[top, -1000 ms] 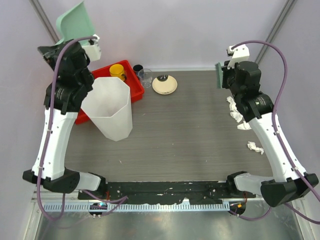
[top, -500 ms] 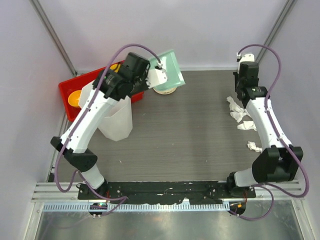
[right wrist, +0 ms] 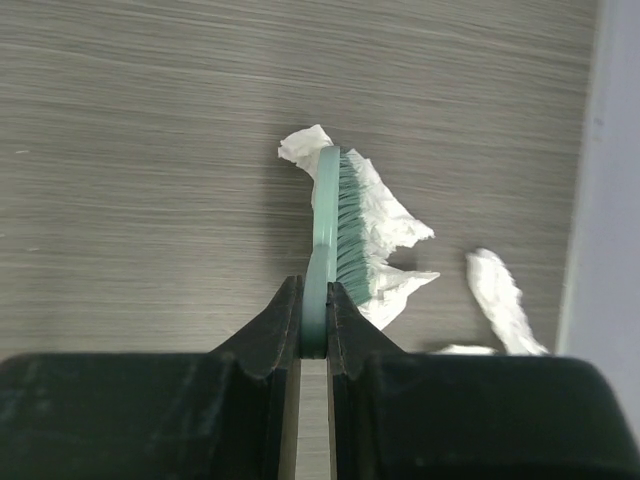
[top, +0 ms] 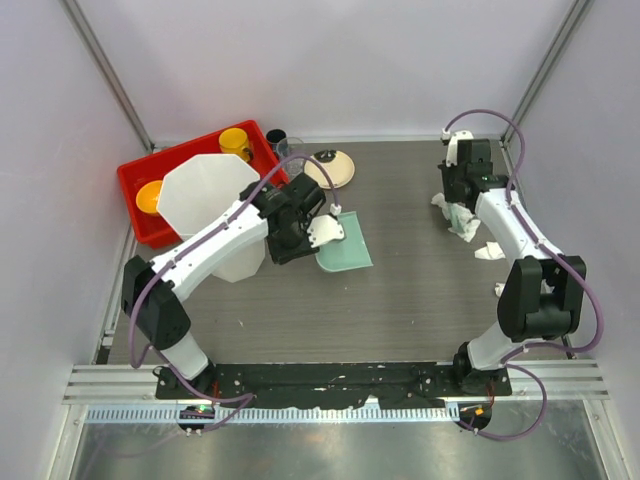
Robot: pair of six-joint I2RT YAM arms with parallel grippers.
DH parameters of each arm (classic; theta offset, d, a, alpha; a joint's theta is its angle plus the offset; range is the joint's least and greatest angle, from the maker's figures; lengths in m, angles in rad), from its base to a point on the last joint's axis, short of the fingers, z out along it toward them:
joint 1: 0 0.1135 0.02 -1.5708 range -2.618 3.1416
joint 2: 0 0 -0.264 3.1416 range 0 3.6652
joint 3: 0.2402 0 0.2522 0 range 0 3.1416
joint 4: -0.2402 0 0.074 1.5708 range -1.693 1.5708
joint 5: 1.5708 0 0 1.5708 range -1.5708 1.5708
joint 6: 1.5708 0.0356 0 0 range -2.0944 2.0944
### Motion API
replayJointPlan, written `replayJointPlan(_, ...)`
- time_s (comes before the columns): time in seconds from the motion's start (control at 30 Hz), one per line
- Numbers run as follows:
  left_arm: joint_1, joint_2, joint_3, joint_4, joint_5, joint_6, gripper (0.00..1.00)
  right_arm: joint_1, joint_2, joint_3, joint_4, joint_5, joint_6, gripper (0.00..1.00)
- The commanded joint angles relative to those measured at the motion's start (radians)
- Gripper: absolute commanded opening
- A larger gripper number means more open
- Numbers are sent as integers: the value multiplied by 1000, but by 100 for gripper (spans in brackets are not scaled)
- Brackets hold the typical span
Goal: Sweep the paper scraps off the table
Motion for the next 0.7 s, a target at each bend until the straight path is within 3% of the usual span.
replayJointPlan(0.0, 1, -8, -98, 97, 37, -28, 0, 88, -29, -26, -11, -228, 111, 1)
replayJointPlan(0.13, 2, 6, -190, 152, -1, -27, 0, 168, -36, -31, -106, -280, 246, 1)
replayJointPlan(0.3, 4, 54, -255, 181, -28, -28, 0, 305, -85, -43, -180, -294, 289, 1)
replayJointPlan(0.47, 2, 110, -278, 211, -77, -24, 0, 395, -160, 54, -270, -199, 291, 1)
replayJointPlan(0.67, 5, 144, -285, 205, -124, -22, 0, 402, -183, 152, -279, -94, 233, 1)
